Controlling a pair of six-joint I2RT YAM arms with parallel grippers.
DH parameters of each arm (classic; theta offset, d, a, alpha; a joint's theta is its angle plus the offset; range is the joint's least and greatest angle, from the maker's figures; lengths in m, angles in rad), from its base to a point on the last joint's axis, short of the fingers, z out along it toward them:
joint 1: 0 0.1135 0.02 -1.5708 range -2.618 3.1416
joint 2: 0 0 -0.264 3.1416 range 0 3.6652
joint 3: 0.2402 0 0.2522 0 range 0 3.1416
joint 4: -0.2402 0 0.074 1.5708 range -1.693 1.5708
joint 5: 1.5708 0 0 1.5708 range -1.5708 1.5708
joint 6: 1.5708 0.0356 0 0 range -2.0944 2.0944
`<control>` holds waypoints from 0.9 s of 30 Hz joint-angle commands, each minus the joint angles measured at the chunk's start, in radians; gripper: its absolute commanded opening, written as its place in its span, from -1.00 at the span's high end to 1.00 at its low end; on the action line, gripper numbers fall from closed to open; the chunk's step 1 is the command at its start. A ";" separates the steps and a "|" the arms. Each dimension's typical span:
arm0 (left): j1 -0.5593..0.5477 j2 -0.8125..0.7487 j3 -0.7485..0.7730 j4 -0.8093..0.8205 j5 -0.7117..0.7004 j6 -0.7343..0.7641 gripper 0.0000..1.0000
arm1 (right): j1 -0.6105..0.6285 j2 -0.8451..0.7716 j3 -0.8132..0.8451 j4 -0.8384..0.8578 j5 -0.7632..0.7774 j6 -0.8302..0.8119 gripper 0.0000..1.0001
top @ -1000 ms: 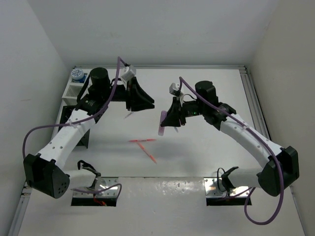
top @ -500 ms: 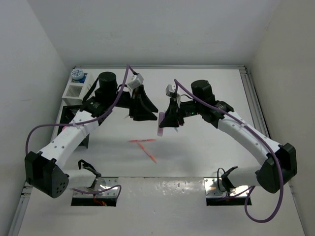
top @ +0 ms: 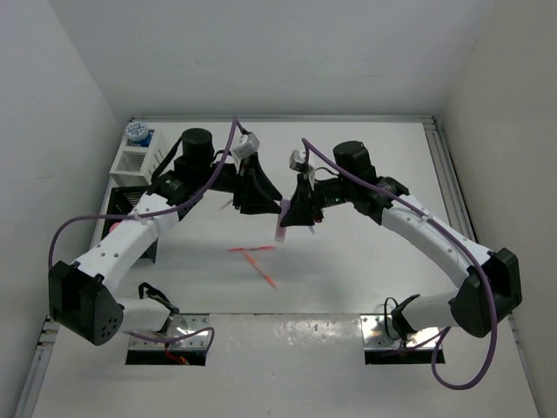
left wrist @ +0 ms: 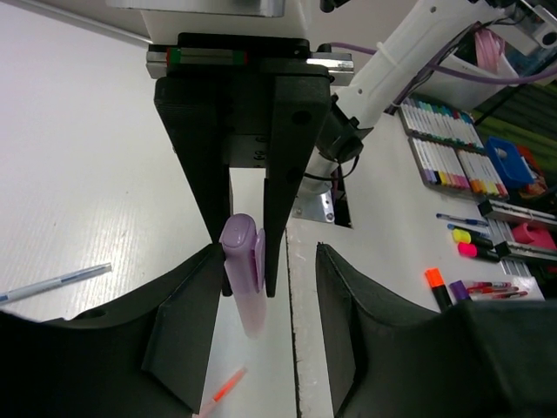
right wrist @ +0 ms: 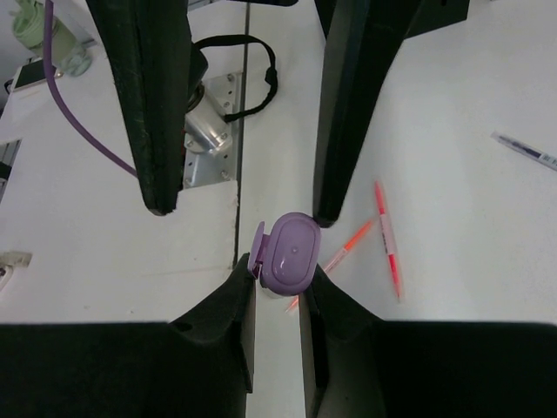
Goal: Sort the stationery into containers
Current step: Pick up the pen from the corner of the board, then place the pen in the storage box.
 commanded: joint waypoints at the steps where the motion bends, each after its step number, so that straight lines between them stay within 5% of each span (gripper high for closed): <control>1: -0.035 0.009 0.004 0.010 -0.024 0.042 -0.04 | 0.032 0.007 0.068 0.074 -0.024 -0.008 1.00; 9: -0.001 0.007 0.012 -0.030 -0.095 0.088 -0.11 | 0.031 -0.002 0.059 0.062 -0.019 -0.010 1.00; 21: 0.002 0.004 -0.008 0.024 0.013 0.034 1.00 | 0.031 0.003 0.056 0.074 0.002 0.003 1.00; 23: 0.024 0.000 -0.011 0.044 0.002 0.010 1.00 | 0.032 0.007 0.060 0.072 0.016 0.015 0.45; 24: 0.038 -0.006 -0.011 0.048 0.002 -0.015 1.00 | 0.031 0.006 0.063 0.071 0.037 0.053 -0.02; 27: 0.147 -0.019 -0.005 0.045 -0.053 -0.049 1.00 | 0.005 -0.006 0.065 0.060 0.058 0.072 -0.26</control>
